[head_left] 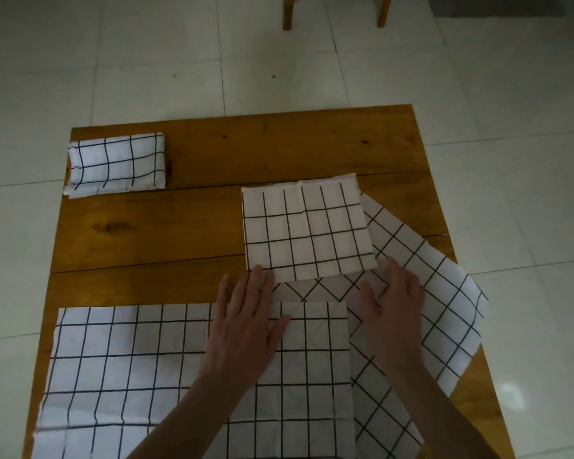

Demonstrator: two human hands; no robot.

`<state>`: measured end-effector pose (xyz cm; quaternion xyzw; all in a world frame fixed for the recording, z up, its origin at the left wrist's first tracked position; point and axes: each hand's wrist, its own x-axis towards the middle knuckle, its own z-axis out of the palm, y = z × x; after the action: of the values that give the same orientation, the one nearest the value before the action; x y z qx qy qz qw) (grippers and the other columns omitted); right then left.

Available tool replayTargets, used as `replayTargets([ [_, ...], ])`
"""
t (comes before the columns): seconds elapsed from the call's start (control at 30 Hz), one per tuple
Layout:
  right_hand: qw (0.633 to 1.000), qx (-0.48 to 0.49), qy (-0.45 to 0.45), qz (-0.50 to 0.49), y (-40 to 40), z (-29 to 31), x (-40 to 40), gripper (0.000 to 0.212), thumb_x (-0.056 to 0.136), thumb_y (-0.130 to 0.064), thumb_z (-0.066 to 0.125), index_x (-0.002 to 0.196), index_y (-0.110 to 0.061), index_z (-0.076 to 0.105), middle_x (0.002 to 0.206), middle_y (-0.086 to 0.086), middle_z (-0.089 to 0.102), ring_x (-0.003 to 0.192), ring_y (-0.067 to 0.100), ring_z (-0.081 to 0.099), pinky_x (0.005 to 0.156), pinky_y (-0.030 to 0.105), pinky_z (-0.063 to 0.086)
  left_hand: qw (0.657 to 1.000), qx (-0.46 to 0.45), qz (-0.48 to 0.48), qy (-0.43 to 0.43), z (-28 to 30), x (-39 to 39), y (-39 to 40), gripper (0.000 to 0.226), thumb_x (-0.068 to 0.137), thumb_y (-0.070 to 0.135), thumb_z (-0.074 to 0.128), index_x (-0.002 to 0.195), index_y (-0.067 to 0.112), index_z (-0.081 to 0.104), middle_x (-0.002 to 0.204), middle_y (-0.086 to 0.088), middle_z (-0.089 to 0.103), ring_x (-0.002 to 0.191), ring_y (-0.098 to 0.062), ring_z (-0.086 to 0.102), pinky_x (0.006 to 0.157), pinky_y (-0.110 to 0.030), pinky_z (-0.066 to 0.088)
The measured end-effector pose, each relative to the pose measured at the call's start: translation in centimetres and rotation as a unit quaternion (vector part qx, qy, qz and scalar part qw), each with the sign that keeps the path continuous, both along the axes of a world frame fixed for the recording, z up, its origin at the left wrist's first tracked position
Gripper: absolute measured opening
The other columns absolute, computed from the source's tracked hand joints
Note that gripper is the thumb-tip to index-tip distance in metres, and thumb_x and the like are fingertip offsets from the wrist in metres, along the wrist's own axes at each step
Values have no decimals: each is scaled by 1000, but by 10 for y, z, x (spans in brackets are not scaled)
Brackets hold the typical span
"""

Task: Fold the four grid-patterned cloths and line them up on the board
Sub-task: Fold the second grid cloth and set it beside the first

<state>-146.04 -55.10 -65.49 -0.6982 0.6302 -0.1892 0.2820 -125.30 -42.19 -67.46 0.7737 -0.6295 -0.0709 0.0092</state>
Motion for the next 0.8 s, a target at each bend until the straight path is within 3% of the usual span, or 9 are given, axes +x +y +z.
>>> replayTargets([
  [0.1, 999, 26, 10, -31, -13, 4, 10, 53, 99, -32, 65, 144, -11, 48, 130, 12, 49, 111, 20, 41, 93, 45, 48, 1000, -1, -1, -9, 6, -12, -5, 69, 108, 52, 30, 156, 4, 40, 160, -20, 41, 149, -35, 39, 125, -56, 22],
  [0.27, 994, 75, 68, -39, -36, 10, 24, 54, 92, -42, 72, 131, -10, 51, 125, 14, 52, 102, 21, 41, 85, 38, 42, 999, -18, -7, 46, 5, -27, -22, 66, 110, 50, 23, 160, 8, 33, 167, -16, 29, 156, -31, 26, 127, -48, 26],
  [0.37, 991, 101, 73, -42, -43, 15, 28, 59, 86, -37, 80, 129, -10, 50, 126, 13, 52, 104, 23, 43, 85, 37, 40, 999, -13, -11, 44, 0, -31, -25, 64, 109, 49, 26, 162, 13, 30, 170, -13, 23, 158, -29, 21, 127, -46, 25],
  [0.47, 989, 126, 49, -62, -45, 14, 30, 54, 81, -32, 84, 121, -12, 52, 125, 11, 50, 110, 29, 49, 88, 42, 49, 999, -2, -14, 36, -7, -33, -22, 64, 110, 50, 23, 164, 16, 21, 173, -12, 11, 160, -29, 9, 126, -46, 18],
  [0.53, 991, 117, 20, -60, -44, 15, 32, 48, 81, -23, 83, 116, -16, 51, 119, 7, 53, 105, 26, 55, 82, 42, 53, 999, 2, -12, 38, -11, -34, -20, 66, 110, 52, 21, 165, 17, 16, 174, -11, 6, 161, -28, 3, 126, -48, 18],
  [0.63, 988, 108, -82, -69, -41, 17, 36, 43, 86, -12, 78, 111, -23, 45, 101, -5, 64, 87, 12, 67, 66, 23, 51, 999, 3, -15, 43, -12, -35, -18, 66, 110, 54, 25, 166, 21, 13, 174, -13, 4, 161, -30, 2, 126, -52, 24],
  [0.7, 978, 119, -146, -92, -39, 17, 38, 41, 88, -12, 77, 113, -24, 47, 98, -13, 65, 85, 4, 67, 65, 19, 51, 999, -1, -22, 45, -13, -34, -17, 65, 110, 53, 28, 166, 25, 13, 173, -16, 5, 160, -33, 4, 125, -54, 27],
  [0.8, 964, 133, -196, -122, -38, 15, 39, 33, 88, -14, 78, 114, -21, 60, 97, -9, 70, 84, 4, 69, 72, 26, 57, 998, -5, -25, 49, -14, -33, -17, 63, 110, 52, 28, 166, 27, 14, 173, -17, 6, 160, -34, 5, 124, -54, 28],
])
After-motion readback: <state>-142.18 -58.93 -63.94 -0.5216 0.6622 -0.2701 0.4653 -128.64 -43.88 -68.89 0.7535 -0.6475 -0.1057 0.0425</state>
